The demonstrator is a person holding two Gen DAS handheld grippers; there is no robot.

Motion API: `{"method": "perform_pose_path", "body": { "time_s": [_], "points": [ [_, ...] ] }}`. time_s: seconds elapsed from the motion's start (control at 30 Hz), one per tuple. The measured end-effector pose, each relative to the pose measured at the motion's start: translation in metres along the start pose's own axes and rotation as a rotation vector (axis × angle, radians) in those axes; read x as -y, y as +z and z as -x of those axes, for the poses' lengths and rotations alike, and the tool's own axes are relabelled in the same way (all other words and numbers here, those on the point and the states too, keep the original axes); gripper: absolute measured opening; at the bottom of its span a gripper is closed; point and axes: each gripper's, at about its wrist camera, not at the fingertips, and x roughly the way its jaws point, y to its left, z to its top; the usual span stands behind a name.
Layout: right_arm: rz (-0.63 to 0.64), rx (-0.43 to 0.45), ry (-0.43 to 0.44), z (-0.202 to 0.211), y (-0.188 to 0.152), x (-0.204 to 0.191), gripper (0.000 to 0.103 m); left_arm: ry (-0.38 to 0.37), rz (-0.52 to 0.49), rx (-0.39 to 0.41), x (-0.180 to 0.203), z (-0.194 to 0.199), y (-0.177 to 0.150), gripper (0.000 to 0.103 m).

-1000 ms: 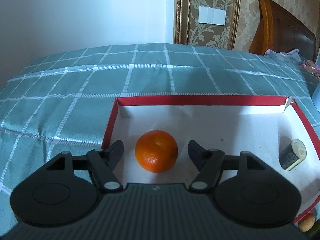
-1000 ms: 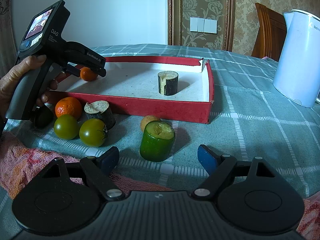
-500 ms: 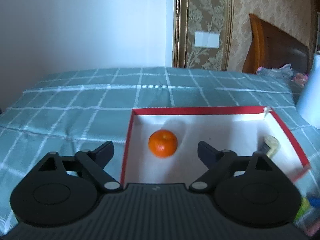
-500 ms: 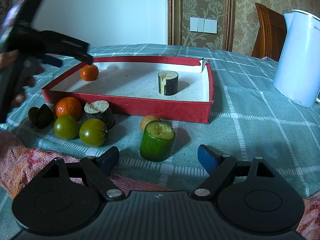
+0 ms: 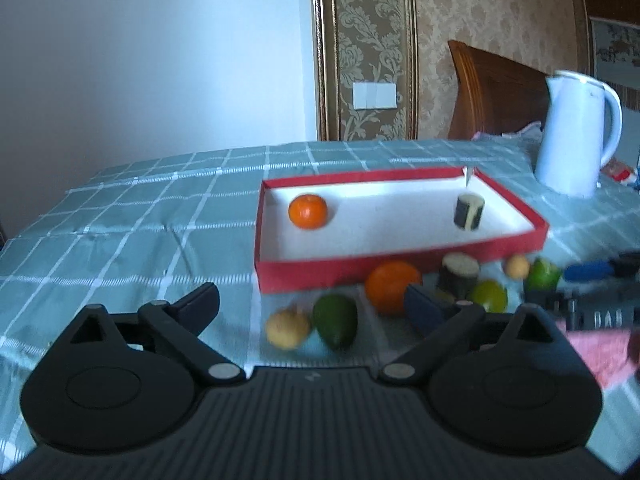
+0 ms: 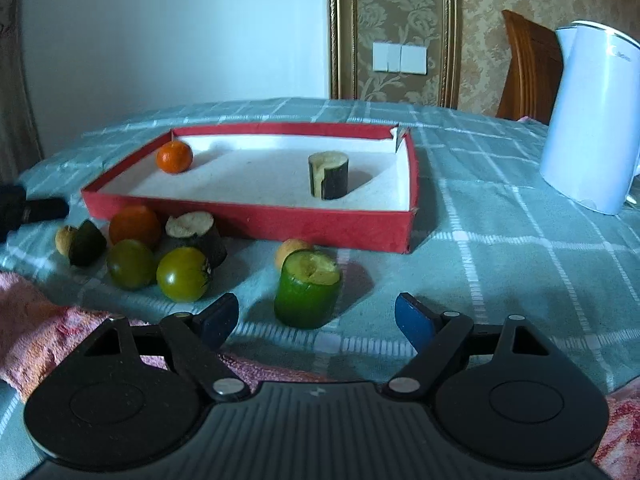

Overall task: Organize fruits
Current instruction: 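Grasp the green cucumber slice with the right gripper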

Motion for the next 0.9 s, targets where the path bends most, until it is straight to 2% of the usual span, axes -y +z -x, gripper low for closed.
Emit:
{"method": "perform_pose_path", "body": {
  "time_s": [0.13, 0.4, 0.57, 0.67, 0.73, 0.9],
  "points": [
    [0.015, -0.016, -0.001, -0.002, 0.0, -0.002, 0.053, 0.002, -0.009, -0.007, 0.0, 0.005, -0.014, 0.099],
    [0.069, -0.006, -0.01, -0.001, 0.001, -0.011, 0.035, 0.004, 0.041, -0.068, -0.006, -0.007, -0.025, 0.1],
    [0.059, -0.007, -0.006, -0.001, 0.001, -0.009, 0.034, -0.014, 0.03, -0.096, -0.005, -0.011, -0.029, 0.103],
    [0.043, -0.003, -0.003, 0.0, 0.001, -0.006, 0.033, -0.003, -0.015, -0.151, 0.002, -0.018, -0.031, 0.103],
    [0.039, 0.0, -0.001, 0.0, 0.001, -0.006, 0.033, -0.012, -0.034, -0.151, 0.005, -0.018, -0.031, 0.103],
    [0.017, 0.023, -0.007, 0.003, 0.0, -0.002, 0.033, -0.03, 0.005, -0.169, 0.0, -0.021, -0.032, 0.103]
  ]
}}
